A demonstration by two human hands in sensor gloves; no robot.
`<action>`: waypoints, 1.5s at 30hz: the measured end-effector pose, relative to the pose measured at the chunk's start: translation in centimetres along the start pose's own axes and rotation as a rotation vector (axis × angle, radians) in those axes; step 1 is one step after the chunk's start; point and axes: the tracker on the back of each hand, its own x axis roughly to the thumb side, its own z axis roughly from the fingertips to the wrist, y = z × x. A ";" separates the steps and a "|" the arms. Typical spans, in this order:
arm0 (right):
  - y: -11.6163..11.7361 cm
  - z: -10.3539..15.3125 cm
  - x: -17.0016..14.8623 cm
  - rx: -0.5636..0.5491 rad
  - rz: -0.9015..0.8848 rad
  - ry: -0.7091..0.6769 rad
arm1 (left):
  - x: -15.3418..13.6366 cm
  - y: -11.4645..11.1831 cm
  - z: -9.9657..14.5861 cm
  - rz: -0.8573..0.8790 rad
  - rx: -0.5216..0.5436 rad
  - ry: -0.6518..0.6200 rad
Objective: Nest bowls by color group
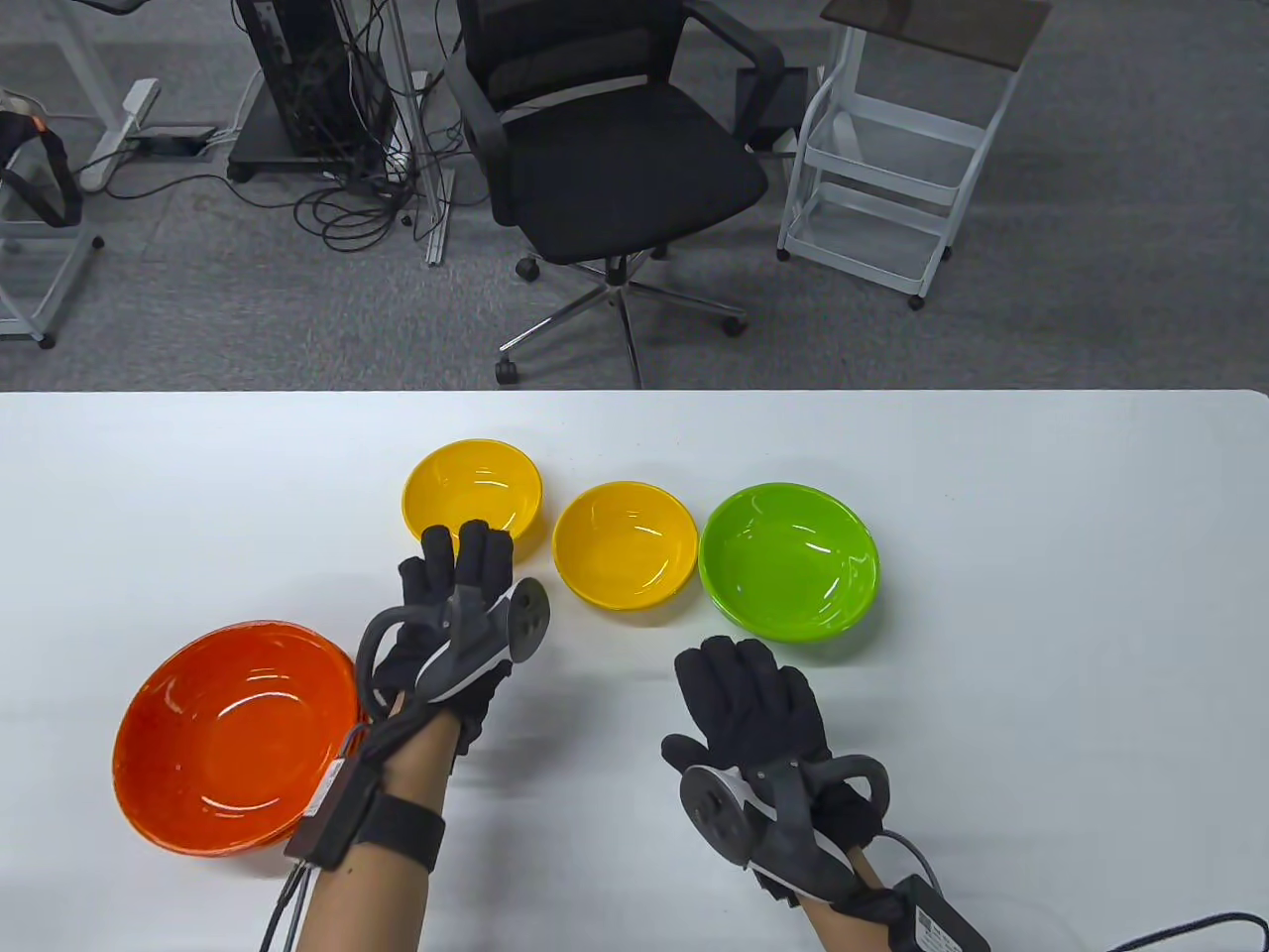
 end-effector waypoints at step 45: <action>1.9 -0.5 -4.5 0.068 0.032 0.149 | 10.1 1.3 0.7 -0.244 0.245 -0.306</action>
